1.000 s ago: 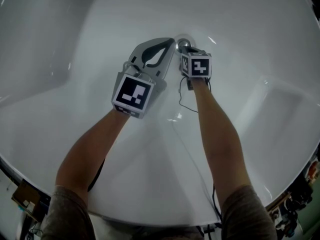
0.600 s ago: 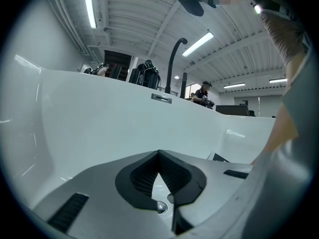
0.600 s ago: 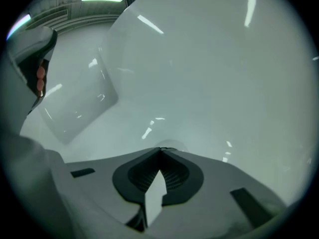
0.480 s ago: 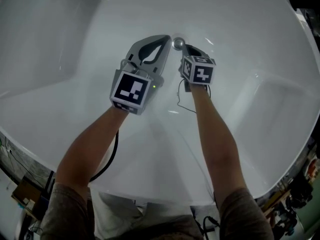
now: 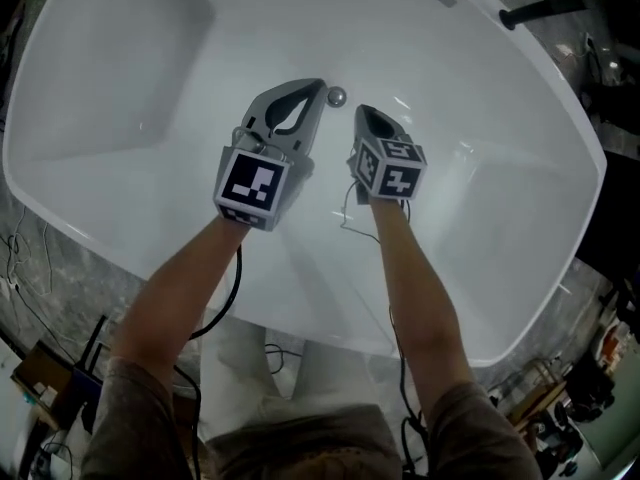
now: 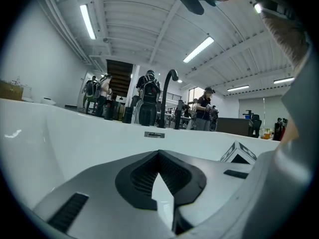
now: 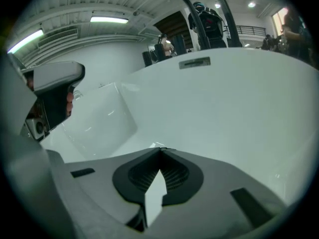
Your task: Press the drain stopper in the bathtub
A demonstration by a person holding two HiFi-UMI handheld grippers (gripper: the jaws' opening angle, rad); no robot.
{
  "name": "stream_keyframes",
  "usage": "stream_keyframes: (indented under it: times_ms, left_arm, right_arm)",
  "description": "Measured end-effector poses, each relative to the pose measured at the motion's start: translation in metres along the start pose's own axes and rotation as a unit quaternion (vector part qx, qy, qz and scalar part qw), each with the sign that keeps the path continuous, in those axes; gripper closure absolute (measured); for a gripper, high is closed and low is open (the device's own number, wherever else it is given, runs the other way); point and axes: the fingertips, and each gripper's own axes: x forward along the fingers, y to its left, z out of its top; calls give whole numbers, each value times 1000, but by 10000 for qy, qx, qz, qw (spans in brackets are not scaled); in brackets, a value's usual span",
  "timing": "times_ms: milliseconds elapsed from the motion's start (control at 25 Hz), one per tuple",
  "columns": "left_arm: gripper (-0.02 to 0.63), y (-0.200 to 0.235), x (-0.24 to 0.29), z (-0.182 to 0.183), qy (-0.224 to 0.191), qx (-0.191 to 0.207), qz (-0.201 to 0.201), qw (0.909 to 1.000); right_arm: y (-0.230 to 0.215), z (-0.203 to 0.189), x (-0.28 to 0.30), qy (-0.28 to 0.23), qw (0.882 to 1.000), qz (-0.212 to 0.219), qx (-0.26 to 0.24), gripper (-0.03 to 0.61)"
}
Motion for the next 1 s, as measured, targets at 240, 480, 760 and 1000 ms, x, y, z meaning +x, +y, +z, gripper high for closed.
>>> stream_keyframes:
  times_ms: [240,480,760,1000]
  left_arm:
    - [612,-24,-36,56,0,-152,192,9997]
    - [612,-53,-62,103,39,-186,364,9992]
    - [612,-86,-90,156,34,-227,491,9985]
    - [612,-99,-104,191,-18,-218,525,9984]
  right_arm:
    - [35,42,-71,-179,9996,194,-64,574]
    - [60,81,-133,-335,9983,433,-195,574]
    - [86,125,-199,-597,9954,689,-284,574]
    - [102,159,-237,-740,9928,855,-400,574]
